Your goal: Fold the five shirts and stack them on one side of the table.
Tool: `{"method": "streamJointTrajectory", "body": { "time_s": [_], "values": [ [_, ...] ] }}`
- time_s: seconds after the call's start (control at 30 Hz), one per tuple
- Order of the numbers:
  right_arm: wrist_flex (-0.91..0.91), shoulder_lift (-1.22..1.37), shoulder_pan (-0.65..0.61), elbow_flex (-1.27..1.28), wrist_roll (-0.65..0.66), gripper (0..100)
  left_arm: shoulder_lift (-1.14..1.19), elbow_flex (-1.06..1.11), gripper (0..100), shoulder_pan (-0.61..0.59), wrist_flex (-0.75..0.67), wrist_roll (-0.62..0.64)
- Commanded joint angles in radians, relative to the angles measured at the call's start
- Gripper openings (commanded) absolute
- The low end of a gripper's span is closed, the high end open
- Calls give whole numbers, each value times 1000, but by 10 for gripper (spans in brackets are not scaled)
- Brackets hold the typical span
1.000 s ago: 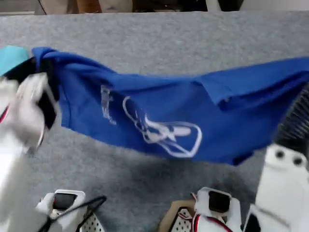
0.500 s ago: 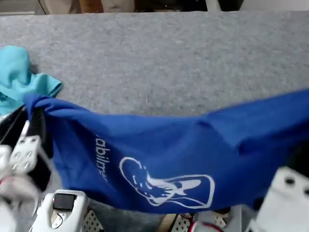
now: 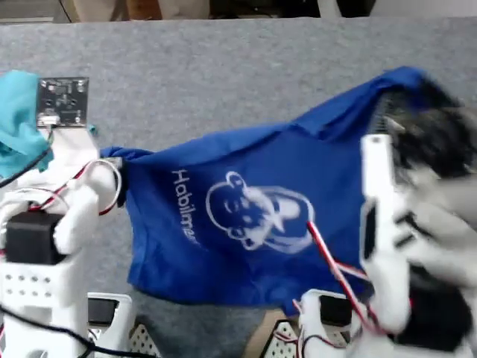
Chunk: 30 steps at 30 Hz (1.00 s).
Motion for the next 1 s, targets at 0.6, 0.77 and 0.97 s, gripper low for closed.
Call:
{"method": "streamJointTrajectory", "body": {
  "time_s": [0.6, 0.77, 0.97],
  "values": [
    [-825, -2, -142, 1017, -84, 4, 7, 443, 260, -31, -399, 61],
    [-833, 41, -91, 1006, -207, 4, 143, 374, 260, -103, -390, 140],
    [-833, 295, -88, 891, -295, 4, 384, 282, 188, -110, -315, 98]
  ]
}}
